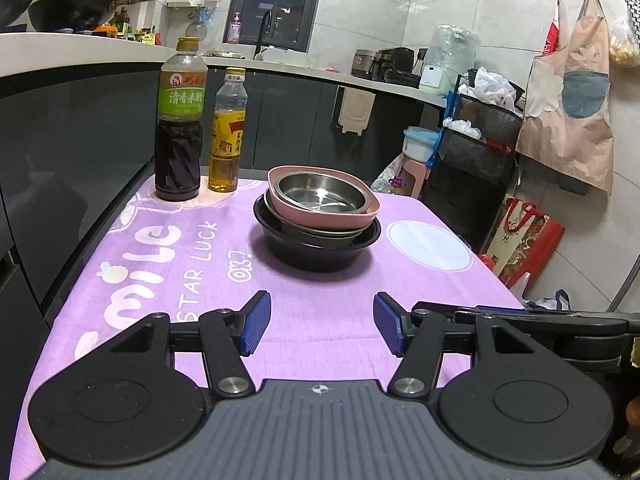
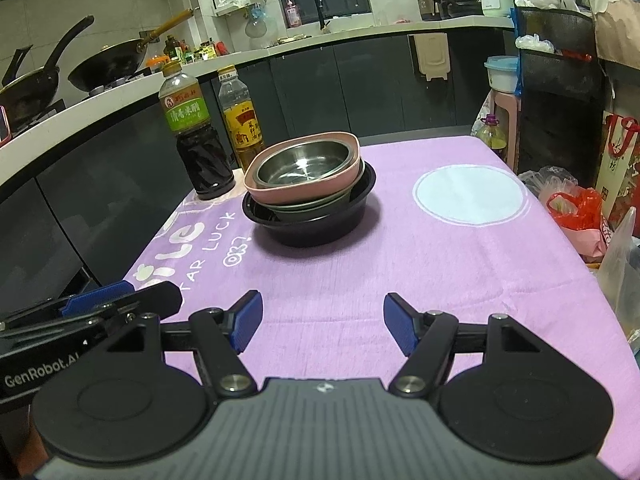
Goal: Organize plates and bowls
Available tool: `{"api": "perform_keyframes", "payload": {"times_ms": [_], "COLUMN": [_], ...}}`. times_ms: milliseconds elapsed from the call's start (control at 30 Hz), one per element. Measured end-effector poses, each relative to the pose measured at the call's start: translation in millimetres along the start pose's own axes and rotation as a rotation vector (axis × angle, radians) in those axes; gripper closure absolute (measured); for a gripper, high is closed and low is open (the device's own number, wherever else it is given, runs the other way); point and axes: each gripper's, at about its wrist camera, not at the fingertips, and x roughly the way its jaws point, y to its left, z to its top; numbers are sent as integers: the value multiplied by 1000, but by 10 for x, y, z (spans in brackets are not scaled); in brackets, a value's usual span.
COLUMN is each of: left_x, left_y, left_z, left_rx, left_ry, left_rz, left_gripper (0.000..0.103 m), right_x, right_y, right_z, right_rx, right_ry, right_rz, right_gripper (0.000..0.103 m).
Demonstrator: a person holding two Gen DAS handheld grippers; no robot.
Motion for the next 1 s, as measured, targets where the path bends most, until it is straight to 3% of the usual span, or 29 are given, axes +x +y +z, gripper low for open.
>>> {"api": "perform_keyframes", "payload": {"times_ms": [1000], "left_x": [19], "left_y": [37], "left_z": [-26], "left_rx": [-32], "left_ry": [30], "left_rz": [42], "left_gripper": [49], "right_x": [-6], "right_y": [85], "right_z": [-49], "right_rx": [-30], "right_ry": [-21], "right_rz": [-54], "right_gripper": [66]}}
